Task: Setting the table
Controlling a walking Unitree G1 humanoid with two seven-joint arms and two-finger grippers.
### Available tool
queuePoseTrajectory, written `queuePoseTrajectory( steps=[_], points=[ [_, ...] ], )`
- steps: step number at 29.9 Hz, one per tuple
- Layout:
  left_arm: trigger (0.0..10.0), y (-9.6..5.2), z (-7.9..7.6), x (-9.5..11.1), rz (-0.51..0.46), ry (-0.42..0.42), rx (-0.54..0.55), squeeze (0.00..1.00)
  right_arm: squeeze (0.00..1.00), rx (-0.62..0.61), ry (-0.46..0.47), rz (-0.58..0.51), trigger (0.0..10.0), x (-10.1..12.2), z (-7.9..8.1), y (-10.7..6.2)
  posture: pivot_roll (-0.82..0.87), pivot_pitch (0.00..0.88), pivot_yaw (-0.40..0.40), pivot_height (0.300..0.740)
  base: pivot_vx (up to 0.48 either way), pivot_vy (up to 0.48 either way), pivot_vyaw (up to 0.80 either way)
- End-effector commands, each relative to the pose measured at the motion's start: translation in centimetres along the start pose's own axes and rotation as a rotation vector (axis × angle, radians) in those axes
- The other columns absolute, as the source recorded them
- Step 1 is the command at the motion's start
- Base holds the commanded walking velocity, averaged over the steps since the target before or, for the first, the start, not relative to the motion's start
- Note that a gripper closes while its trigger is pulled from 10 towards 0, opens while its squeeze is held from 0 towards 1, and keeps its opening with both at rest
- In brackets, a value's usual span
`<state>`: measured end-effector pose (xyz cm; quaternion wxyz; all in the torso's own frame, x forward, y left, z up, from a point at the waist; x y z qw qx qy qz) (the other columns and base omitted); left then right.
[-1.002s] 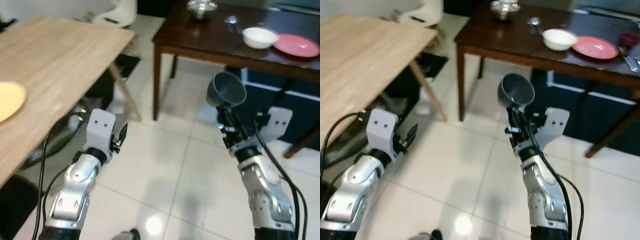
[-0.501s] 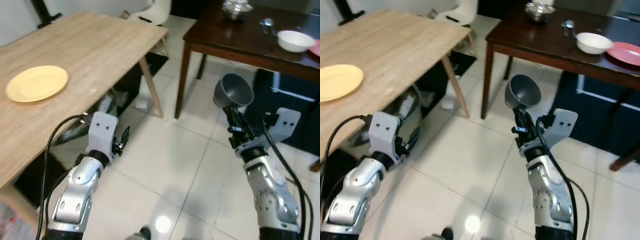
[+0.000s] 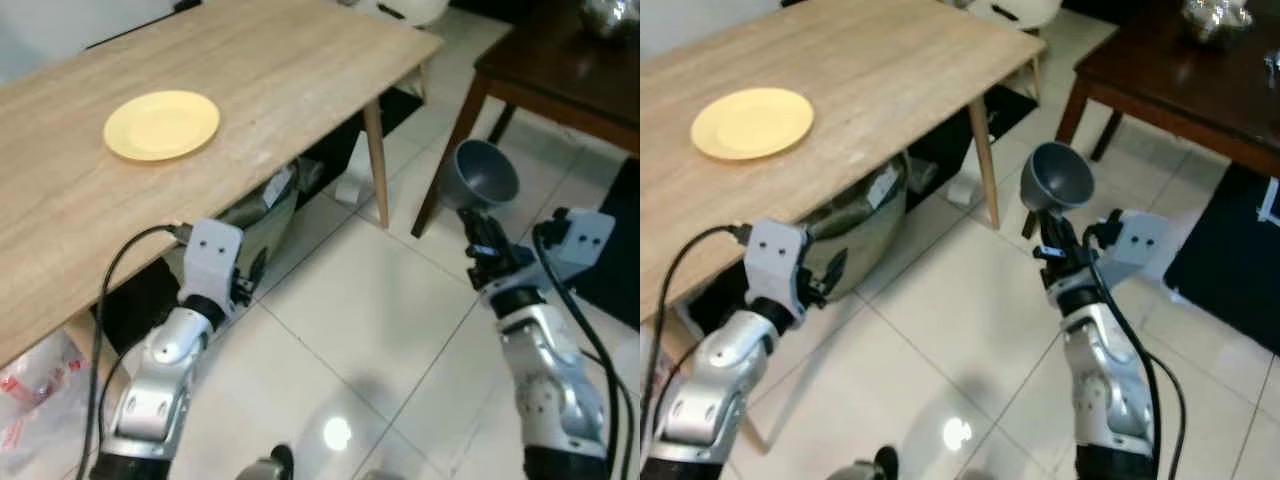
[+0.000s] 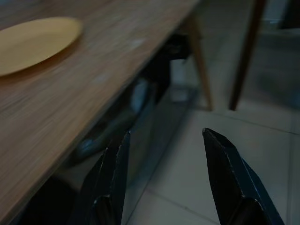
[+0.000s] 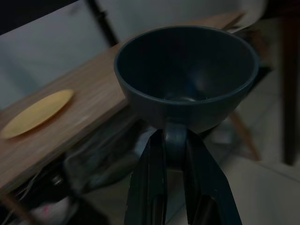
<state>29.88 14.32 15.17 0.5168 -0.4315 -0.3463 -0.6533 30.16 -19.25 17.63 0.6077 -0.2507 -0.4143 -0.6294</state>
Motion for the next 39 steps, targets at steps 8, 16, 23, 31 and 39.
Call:
queuePoseTrajectory(
  steps=[8,16,23,31,39],
  points=[
    [10.0,-0.2,-0.3,-0.9,0.047,0.003,0.001,0.00,0.00,-0.005,0.011,0.008,10.0,-0.2,-0.2,-0.2,-0.11,0.037,0.061,0.740,0.000,0.000,0.76],
    [10.0,-0.1,-0.3,-1.0,0.063,0.016,0.010,0.00,0.00,-0.003,0.012,0.007,10.0,-0.1,-0.2,-0.2,-0.11,0.040,0.061,0.740,0.000,0.000,0.76],
    [10.0,0.3,0.0,-0.6,0.067,0.023,0.040,0.00,0.00,0.002,0.017,0.004,10.0,-0.1,-0.1,-0.1,-0.11,0.040,0.064,0.740,0.000,0.000,0.75],
    [10.0,0.6,0.3,-0.4,0.073,0.058,0.082,0.00,0.00,0.034,0.035,-0.018,10.0,0.2,0.5,0.0,-0.11,0.040,0.068,0.740,0.000,0.000,0.75],
    [10.0,1.0,0.3,0.0,0.068,0.072,0.100,0.00,0.00,0.087,0.060,-0.036,10.0,0.6,1.5,0.3,-0.11,0.039,0.070,0.740,0.000,0.000,0.74]
  ],
)
Point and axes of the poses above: a point about 5 cm out from each wrist's last joint towards the gripper, its own y axis pointing out of the wrist towards the gripper, its own x axis along the axis of the wrist's last joint, z = x × y, the point moved 1 cm from there along y, pointing out of the wrist towards the gripper, and after that the axes turned 13 degrees about y, right-handed, at the moved point
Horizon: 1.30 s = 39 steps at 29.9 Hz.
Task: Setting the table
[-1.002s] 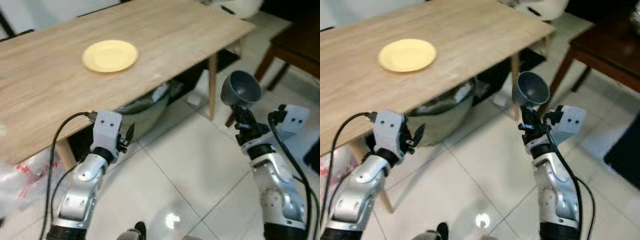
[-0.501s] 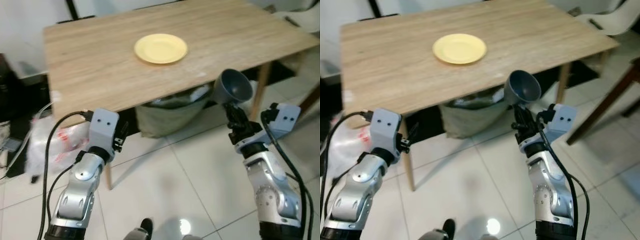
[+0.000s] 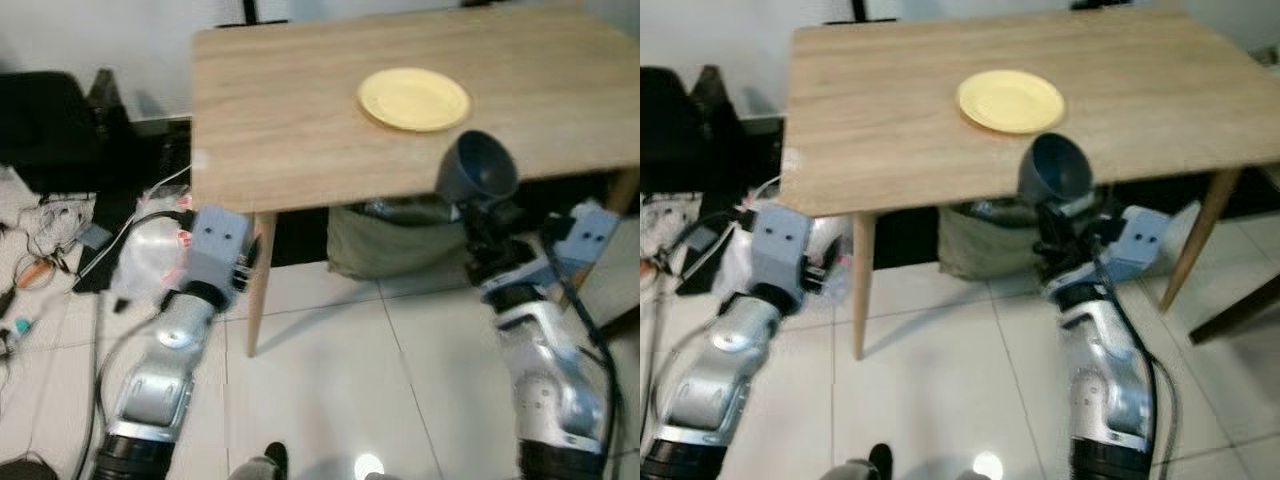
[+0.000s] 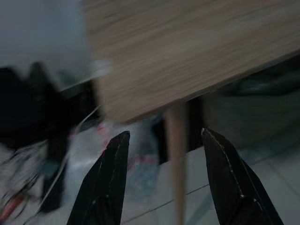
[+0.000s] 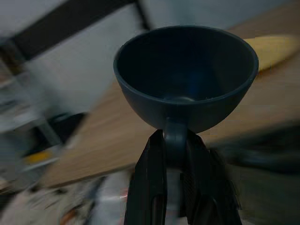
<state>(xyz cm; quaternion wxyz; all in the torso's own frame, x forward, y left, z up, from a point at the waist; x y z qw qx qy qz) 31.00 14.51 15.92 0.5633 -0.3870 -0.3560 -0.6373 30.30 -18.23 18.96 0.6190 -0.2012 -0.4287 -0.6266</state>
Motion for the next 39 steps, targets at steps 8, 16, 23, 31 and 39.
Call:
queuePoseTrajectory(
  steps=[8,16,23,31,39],
  points=[
    [10.0,0.6,-0.1,-0.5,0.047,0.049,0.053,0.00,0.00,0.026,0.030,-0.035,10.0,0.4,0.8,0.3,-0.11,0.040,0.072,0.740,0.206,0.000,0.43],
    [10.0,1.0,-0.4,-0.2,0.033,0.042,0.052,0.00,0.00,0.047,0.030,-0.040,10.0,0.5,1.2,0.5,-0.11,0.033,0.066,0.740,0.459,0.000,0.00],
    [10.0,1.2,-0.4,-0.2,0.032,0.045,0.056,0.00,0.00,0.089,0.034,-0.034,10.0,0.5,1.8,0.6,-0.11,0.029,0.065,0.740,0.461,0.000,0.00],
    [10.0,1.3,-0.4,-0.2,0.031,0.047,0.062,0.00,0.00,0.129,0.036,-0.021,10.0,0.4,2.2,0.9,-0.10,0.023,0.060,0.740,0.463,0.000,0.00],
    [10.0,1.4,-0.3,-0.1,0.024,0.048,0.066,0.00,0.00,0.154,0.038,-0.018,10.0,0.4,2.5,1.1,-0.10,0.023,0.066,0.740,0.465,0.000,0.00]
  ],
)
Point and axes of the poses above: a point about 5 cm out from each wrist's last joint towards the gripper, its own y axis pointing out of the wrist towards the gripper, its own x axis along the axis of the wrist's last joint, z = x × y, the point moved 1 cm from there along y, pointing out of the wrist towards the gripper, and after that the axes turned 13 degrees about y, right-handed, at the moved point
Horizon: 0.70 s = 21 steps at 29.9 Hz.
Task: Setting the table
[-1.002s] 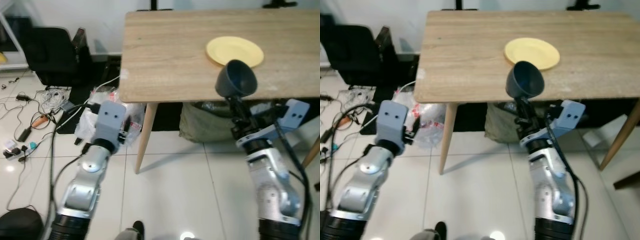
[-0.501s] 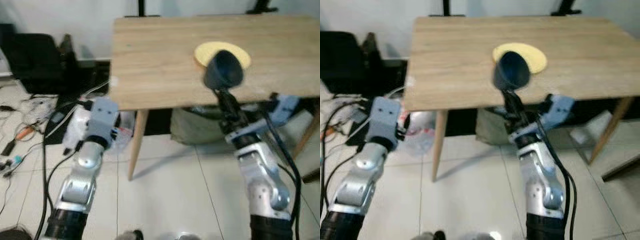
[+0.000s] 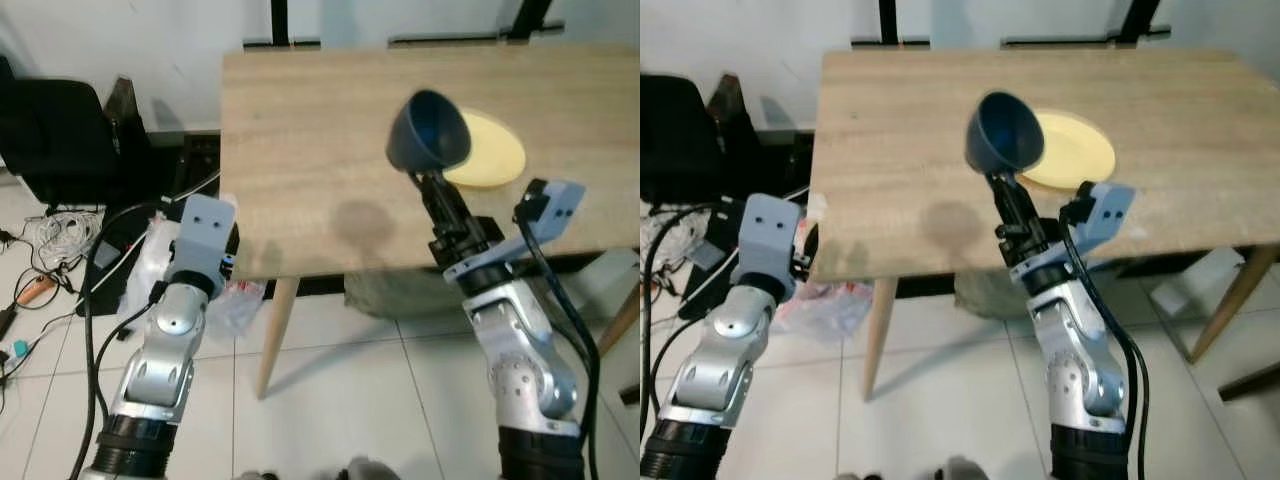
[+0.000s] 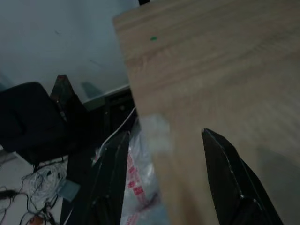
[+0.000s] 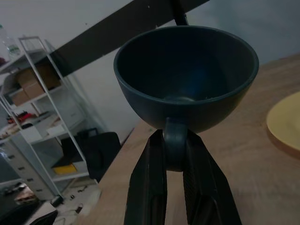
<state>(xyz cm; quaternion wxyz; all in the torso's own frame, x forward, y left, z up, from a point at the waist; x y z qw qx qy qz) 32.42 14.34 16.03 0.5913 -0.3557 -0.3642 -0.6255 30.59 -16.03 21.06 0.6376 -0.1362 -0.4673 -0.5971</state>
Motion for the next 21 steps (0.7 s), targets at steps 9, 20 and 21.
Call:
queuePoseTrajectory(
  steps=[9,20,21],
  points=[
    [10.0,0.20,-0.34,-0.05,-0.005,0.010,-0.019,0.00,0.00,-0.012,-0.027,-0.012,10.0,0.22,-0.24,0.12,-0.10,0.027,0.072,0.740,0.465,0.000,0.00],
    [10.0,0.36,-0.67,0.62,-0.051,0.002,-0.060,0.00,0.00,-0.006,-0.048,-0.012,10.0,0.29,-0.24,0.59,-0.10,0.034,0.072,0.740,0.462,0.000,0.00],
    [10.0,0.35,-0.73,0.70,-0.054,0.002,-0.068,0.00,0.00,-0.005,-0.050,-0.012,10.0,0.29,-0.23,0.63,-0.09,0.034,0.071,0.740,0.307,0.000,0.00]
  ],
)
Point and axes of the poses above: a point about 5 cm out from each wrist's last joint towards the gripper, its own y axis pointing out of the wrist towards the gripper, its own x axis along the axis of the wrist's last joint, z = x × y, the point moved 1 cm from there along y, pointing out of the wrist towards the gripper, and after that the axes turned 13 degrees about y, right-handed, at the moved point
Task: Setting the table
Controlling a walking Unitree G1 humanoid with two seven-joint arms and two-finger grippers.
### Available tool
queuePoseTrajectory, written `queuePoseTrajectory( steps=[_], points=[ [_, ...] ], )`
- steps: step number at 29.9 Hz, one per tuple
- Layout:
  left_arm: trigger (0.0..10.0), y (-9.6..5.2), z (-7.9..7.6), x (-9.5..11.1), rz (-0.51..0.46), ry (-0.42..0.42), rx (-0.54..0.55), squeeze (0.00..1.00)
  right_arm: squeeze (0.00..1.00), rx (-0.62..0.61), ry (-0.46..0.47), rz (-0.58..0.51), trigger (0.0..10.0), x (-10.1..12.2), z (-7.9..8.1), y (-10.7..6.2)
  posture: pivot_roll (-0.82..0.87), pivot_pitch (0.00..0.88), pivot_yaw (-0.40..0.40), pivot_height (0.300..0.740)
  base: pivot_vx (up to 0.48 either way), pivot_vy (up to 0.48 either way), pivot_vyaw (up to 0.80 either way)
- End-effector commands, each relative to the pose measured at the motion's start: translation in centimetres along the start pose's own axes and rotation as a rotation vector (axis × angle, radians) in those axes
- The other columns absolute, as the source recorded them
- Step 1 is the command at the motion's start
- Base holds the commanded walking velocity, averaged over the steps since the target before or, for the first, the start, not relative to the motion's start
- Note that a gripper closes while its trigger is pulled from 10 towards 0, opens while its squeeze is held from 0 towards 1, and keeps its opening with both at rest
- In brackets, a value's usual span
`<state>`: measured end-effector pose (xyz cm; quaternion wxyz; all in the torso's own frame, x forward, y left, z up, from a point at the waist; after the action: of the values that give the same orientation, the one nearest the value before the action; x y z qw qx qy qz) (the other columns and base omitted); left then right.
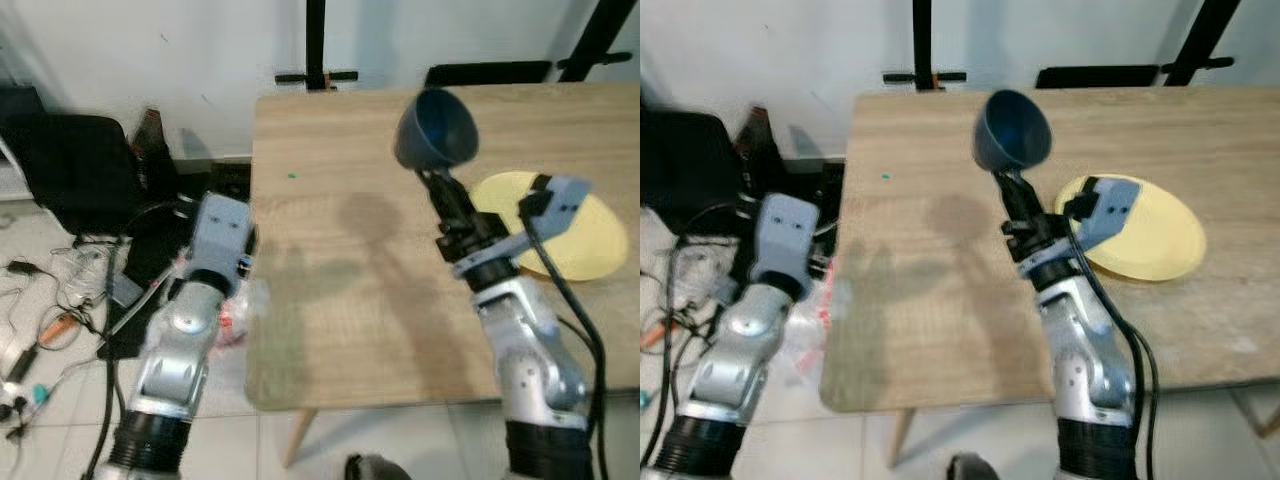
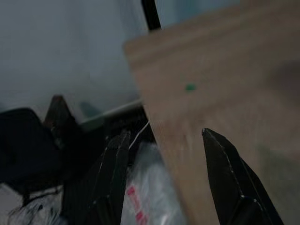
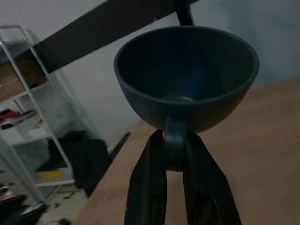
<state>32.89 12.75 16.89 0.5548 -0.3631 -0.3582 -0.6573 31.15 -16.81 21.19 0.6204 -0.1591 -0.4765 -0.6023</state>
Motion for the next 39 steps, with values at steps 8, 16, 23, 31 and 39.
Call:
queuePoseTrajectory(
  steps=[8,16,23,31,39],
  points=[
    [10.0,-0.5,-0.2,0.1,-0.037,-0.010,-0.062,0.00,0.00,0.029,-0.047,0.011,10.0,-0.3,0.3,0.8,-0.09,0.036,0.071,0.740,0.038,0.000,0.00],
    [10.0,-0.9,-0.3,0.6,-0.067,-0.032,-0.122,0.00,0.00,0.027,-0.091,0.031,10.0,-0.9,-0.3,2.6,-0.09,0.040,0.072,0.740,0.000,0.000,0.00],
    [10.0,-1.2,1.0,2.1,-0.117,-0.038,-0.207,0.00,0.00,0.057,-0.097,0.110,10.0,-2.3,-0.2,5.0,-0.05,0.054,0.052,0.740,0.000,0.000,0.00],
    [10.0,-1.9,6.1,3.2,-0.136,-0.002,-0.294,0.00,0.00,0.118,-0.215,0.351,10.0,-3.9,-0.9,6.0,-0.03,0.084,0.039,0.740,0.000,0.000,0.00],
    [10.0,-2.7,5.7,2.7,-0.101,-0.039,-0.326,0.00,0.00,0.167,-0.088,0.500,10.0,-6.7,-1.7,4.7,-0.03,0.101,0.039,0.740,0.000,0.000,0.00]
  ],
)
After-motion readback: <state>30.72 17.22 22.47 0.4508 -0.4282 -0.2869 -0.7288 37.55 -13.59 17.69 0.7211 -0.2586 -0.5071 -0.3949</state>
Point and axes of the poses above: a point about 5 cm out from each wrist's last joint towards the gripper, its own y axis pointing out of the wrist towards the gripper, its own x axis along the axis of the wrist's last joint, z = x × y, the point moved 1 cm from there along y, pointing out of the wrist towards the gripper, and after that the axes turned 13 degrees about y, right-handed, at the moved point
